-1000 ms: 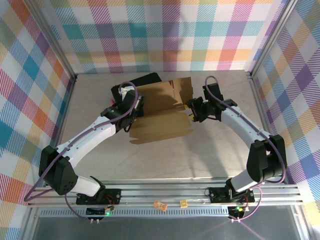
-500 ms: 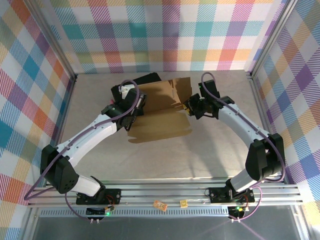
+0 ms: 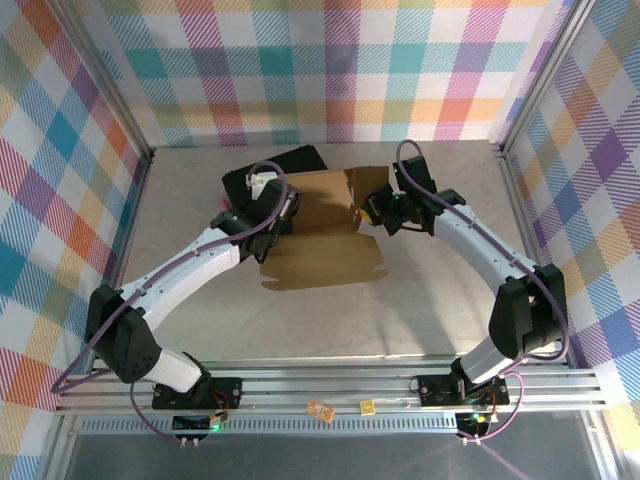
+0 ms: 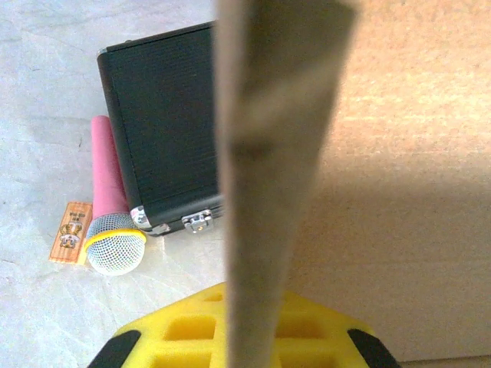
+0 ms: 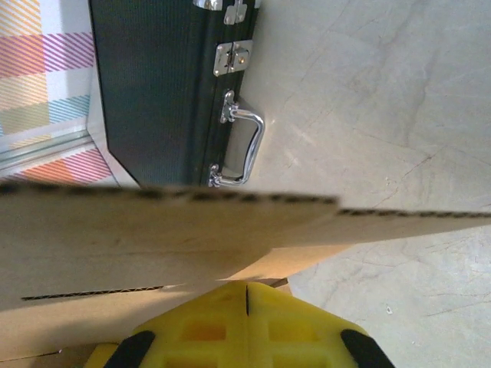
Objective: Fold the paper box
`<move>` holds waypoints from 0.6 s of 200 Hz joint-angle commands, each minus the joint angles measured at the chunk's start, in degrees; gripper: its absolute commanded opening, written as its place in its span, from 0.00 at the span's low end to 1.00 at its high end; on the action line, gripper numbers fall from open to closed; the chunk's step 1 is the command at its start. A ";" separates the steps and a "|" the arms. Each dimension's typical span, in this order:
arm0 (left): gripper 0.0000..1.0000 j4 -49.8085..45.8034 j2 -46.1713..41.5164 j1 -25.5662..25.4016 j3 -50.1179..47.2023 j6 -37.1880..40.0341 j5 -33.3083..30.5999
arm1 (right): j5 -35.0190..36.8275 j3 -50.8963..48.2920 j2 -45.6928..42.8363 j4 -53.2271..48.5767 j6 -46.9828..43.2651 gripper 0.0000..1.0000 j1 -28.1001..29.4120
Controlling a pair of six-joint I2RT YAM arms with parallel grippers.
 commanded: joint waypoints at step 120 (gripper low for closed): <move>0.00 0.95 3.06 -0.63 5.76 -2.79 0.70 | -2.23 5.26 6.01 -6.53 -4.96 0.00 6.61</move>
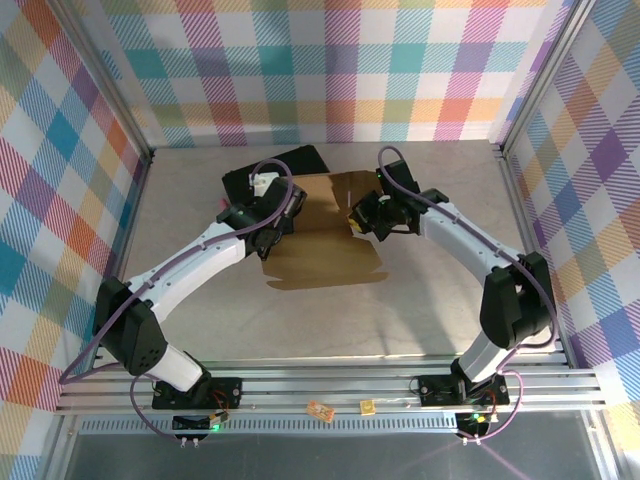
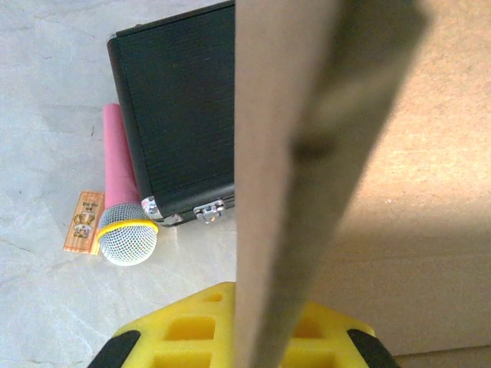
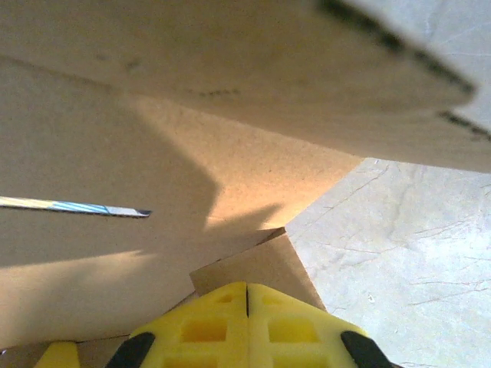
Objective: Fold the paper box
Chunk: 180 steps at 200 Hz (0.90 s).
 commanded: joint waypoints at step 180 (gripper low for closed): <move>0.00 0.45 -1.52 5.94 2.47 0.22 11.75 | -6.11 10.32 -10.18 -9.87 -22.80 0.51 -10.89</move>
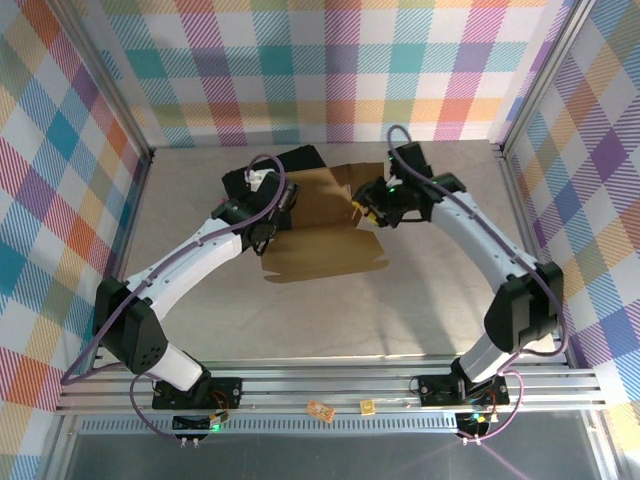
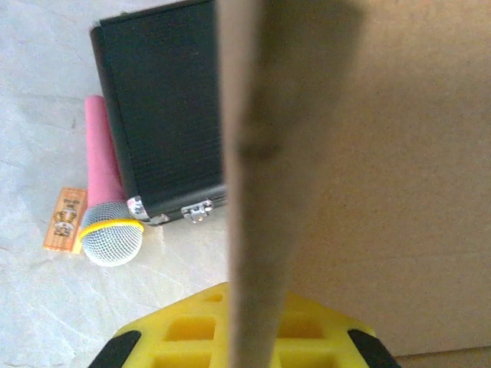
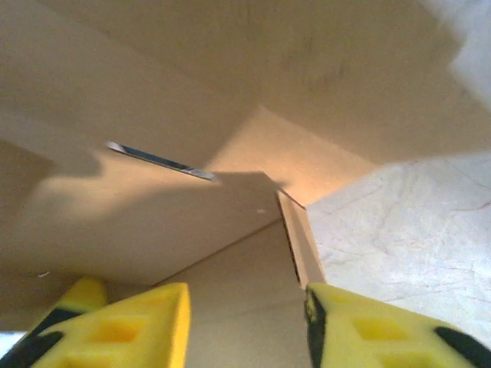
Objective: Fold the paper box
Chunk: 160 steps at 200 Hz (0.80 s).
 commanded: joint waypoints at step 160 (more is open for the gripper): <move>0.00 -6.84 2.40 7.26 6.04 6.39 23.79 | -22.01 -3.08 -2.54 3.34 -44.78 0.52 -15.43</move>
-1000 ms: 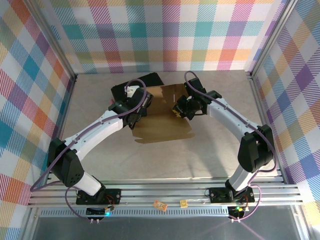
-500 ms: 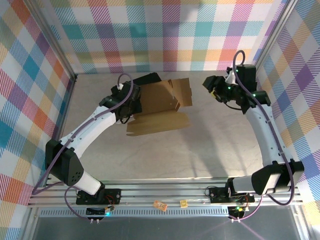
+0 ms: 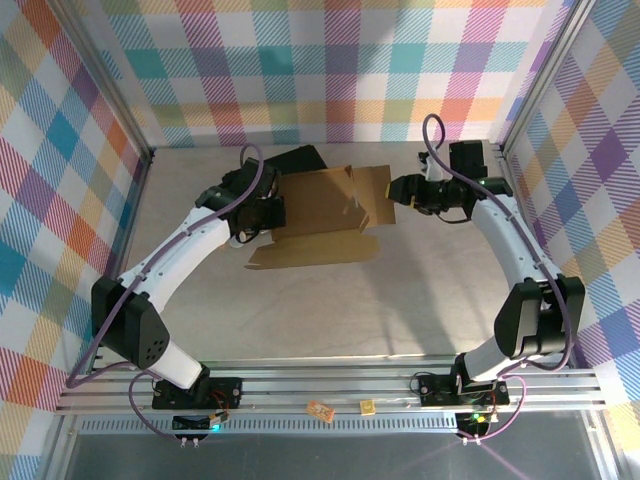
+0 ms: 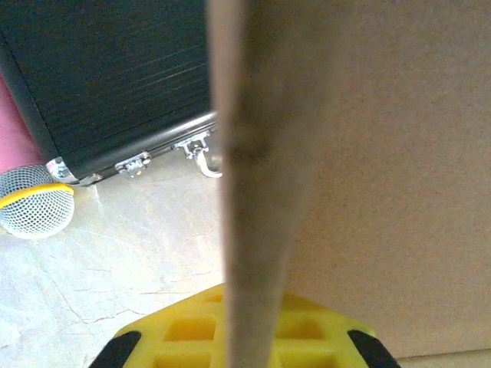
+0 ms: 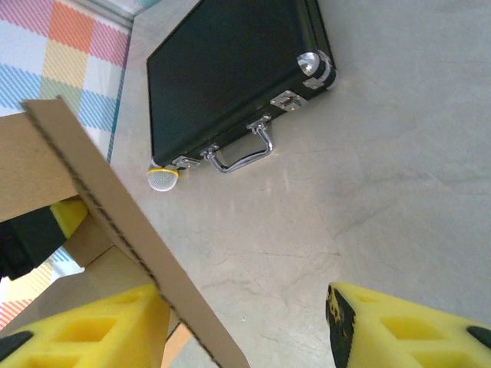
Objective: Fold the paper box
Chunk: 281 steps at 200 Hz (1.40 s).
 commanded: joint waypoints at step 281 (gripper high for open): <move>0.00 -6.96 5.78 -6.83 9.82 -2.03 -9.75 | 74.45 37.78 18.53 -33.66 7.85 0.00 41.80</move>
